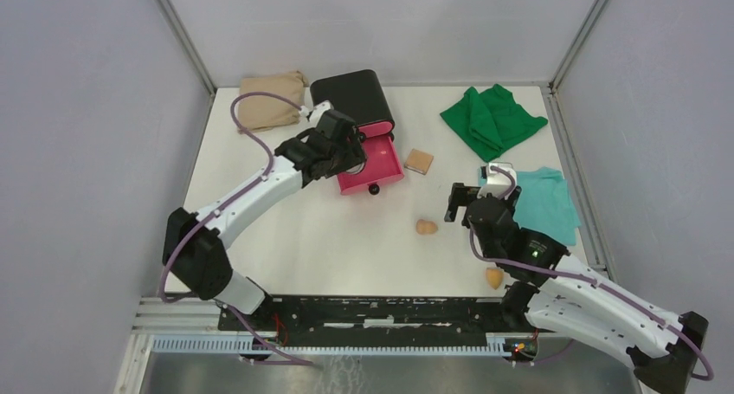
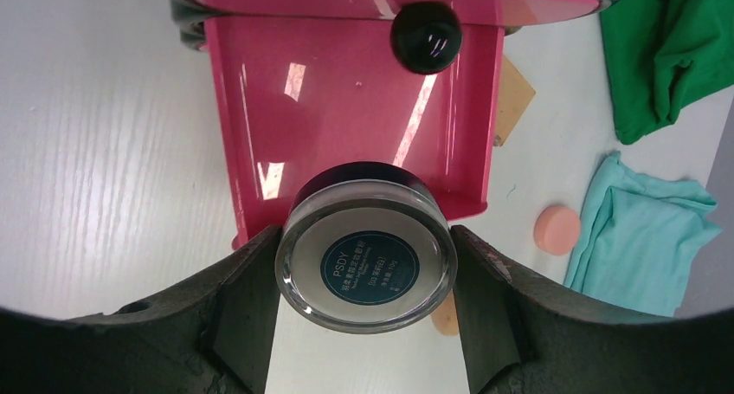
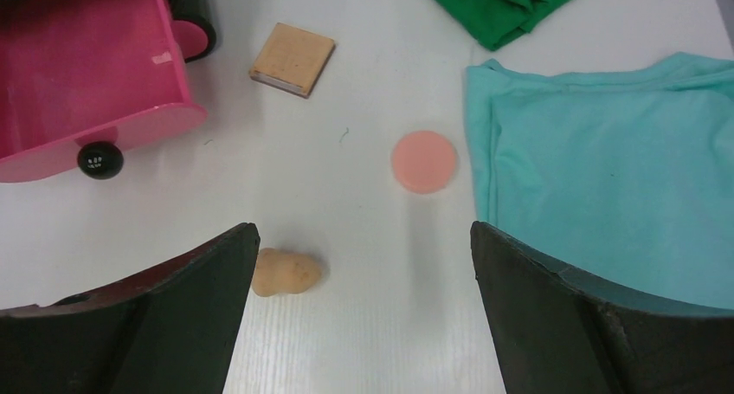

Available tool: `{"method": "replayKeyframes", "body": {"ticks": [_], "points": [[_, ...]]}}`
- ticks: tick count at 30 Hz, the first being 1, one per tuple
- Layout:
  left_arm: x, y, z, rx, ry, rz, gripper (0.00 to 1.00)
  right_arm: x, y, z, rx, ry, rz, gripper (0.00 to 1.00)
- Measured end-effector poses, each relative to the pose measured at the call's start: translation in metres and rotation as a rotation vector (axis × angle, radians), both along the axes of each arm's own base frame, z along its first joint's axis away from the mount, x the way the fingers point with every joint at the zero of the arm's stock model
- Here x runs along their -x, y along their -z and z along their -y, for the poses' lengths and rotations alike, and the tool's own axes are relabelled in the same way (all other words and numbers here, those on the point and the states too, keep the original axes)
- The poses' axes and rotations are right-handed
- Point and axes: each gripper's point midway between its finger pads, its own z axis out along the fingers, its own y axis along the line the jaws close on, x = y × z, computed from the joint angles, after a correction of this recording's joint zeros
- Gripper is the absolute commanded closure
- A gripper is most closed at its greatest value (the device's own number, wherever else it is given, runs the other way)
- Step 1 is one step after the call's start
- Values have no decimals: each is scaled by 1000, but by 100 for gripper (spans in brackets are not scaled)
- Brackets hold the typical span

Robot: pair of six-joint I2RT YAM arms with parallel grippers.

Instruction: Organize the makeup

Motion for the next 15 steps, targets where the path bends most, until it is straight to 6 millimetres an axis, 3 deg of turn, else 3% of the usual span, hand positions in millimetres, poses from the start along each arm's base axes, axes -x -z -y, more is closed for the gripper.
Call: {"method": "replayKeyframes", "body": {"ticks": [9,15], "points": [[-38,29,19,-84,14,-8,46,15,2,31,42,64,-12,0],[-42,55,22,-127,25,-53,30,18,0,37,32,81,-6,0]]}}
